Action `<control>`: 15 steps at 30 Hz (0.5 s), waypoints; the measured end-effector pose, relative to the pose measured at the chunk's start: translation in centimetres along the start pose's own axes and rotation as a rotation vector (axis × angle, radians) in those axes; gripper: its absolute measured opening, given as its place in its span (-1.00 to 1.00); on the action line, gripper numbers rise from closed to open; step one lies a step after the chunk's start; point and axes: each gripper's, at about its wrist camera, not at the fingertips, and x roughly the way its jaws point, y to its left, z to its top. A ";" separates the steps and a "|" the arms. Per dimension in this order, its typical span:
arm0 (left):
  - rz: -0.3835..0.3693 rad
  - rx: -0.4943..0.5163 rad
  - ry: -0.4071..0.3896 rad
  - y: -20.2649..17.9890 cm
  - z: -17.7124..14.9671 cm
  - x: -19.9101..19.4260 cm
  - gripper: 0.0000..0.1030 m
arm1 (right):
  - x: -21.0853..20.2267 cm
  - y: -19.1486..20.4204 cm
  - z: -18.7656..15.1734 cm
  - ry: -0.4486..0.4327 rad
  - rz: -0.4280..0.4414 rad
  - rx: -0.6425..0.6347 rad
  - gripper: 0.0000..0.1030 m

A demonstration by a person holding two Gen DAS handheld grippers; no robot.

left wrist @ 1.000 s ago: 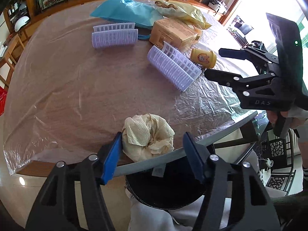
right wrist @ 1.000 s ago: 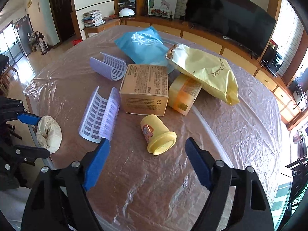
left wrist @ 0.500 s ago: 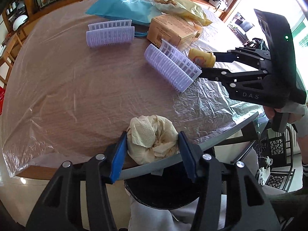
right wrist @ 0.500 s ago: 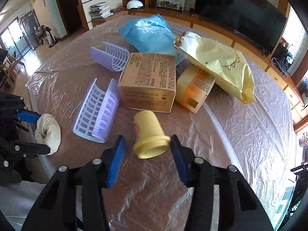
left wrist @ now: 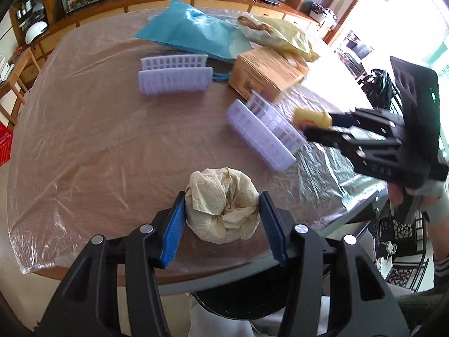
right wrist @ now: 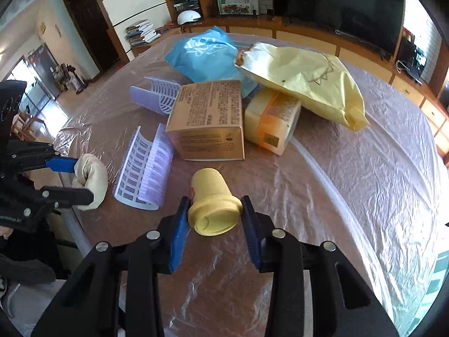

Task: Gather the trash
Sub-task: 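Grasp the crumpled cream tissue with the left tool while the right tool grasps the yellow cup, then carry the tissue and yellow cup with both tools over the black bin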

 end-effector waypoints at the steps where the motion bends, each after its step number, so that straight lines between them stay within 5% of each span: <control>1: -0.001 -0.002 0.000 0.1 0.1 0.1 0.03 | -0.1 -0.2 -0.3 -0.001 0.005 0.012 -0.30; 15: 0.049 0.058 0.000 0.0 0.7 1.6 0.03 | 0.2 1.2 -1.4 -0.020 -0.071 -0.020 -0.30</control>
